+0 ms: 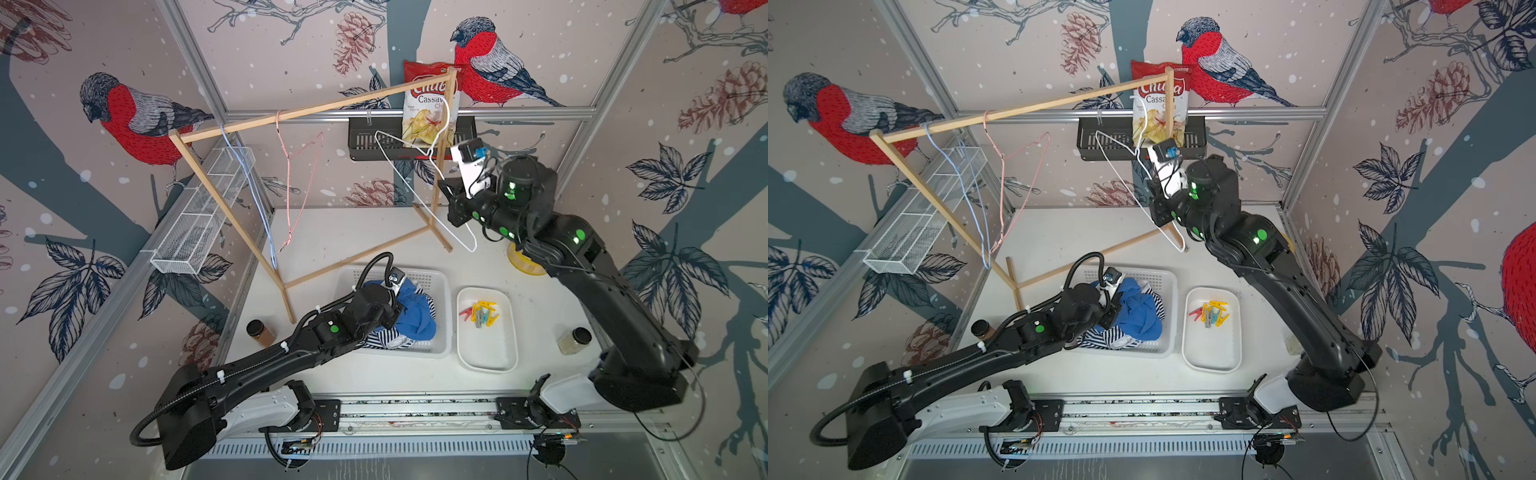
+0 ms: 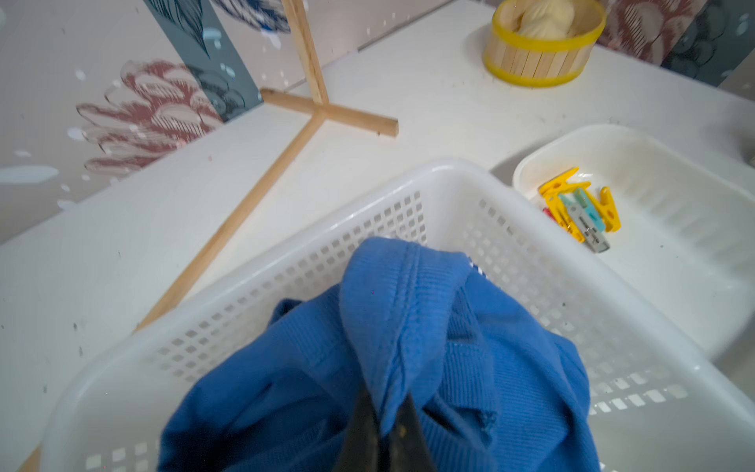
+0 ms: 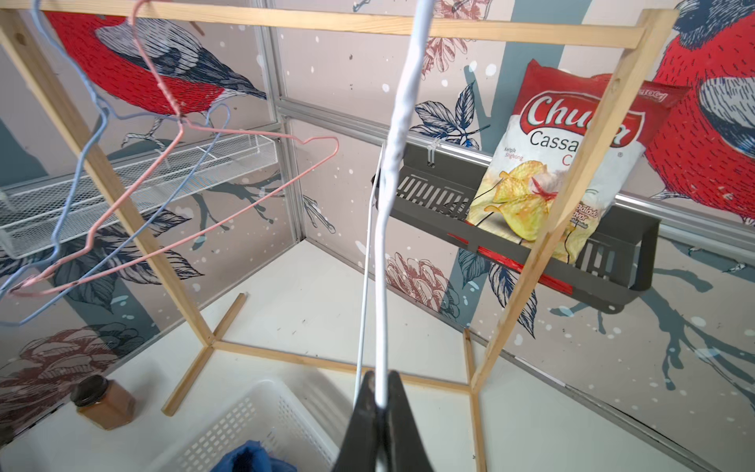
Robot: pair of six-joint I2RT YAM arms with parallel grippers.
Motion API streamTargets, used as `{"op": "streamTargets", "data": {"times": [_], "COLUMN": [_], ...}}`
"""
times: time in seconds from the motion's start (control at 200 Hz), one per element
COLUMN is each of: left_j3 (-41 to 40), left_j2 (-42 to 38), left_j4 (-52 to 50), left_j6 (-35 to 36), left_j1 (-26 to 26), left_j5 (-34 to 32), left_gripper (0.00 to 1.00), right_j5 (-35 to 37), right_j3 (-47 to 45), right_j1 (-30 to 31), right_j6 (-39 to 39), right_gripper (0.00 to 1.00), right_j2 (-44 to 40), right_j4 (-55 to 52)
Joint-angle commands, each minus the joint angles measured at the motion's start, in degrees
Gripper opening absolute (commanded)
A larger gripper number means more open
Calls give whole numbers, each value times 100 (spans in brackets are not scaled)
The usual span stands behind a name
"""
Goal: Remove the clothespins securing tank tops to the hanger
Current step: Place the tank top in the basket, then place the hanger on the clothesline.
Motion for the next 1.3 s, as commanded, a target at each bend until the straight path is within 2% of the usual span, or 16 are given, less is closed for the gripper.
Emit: {"op": "streamTargets", "data": {"times": [0.0,0.08,0.15,0.17,0.3,0.49,0.72,0.976,1.246,1.296], "left_j3": [172,320,301,280,34,-65,-46,-142,-147,-123], "left_j2": [427,803,835,777,6,-1030,-1902,-2164,-2219,-2188], "left_j4": [-543,-777,-755,-717,-453,-574,-860,-1194,-1226,-1202], "left_j6": [-979,-1368,-1595,-1661,-1872,-1755,-1869,-2092,-2057,-2047], "left_j1": [-4,-9,-10,-18,-22,-18,-19,-16,-18,-19], "left_j5": [-3,197,273,246,3,-413,-261,-140,-153,-162], "left_gripper": [5,41,90,98,99,99,99,99,99,99], "right_j5": [-79,-138,-160,-165,-339,-438,-439,-374,-585,-578], "right_j3": [1044,1547,1677,1695,1575,1436,1700,1994,2130,2104], "right_j1": [-118,-176,-209,-226,-256,-256,-242,-177,-181,-184], "right_j6": [-218,-299,-350,-352,-364,-463,-649,-774,-669,-655], "right_gripper": [0,0,0,0,0,0,0,0,0,4], "right_j2": [728,1207,1447,1499,1665,1878,2514,3079,3350,3359], "right_j4": [-744,-730,-550,-487,36,724,1471,2261,2147,2154]}}
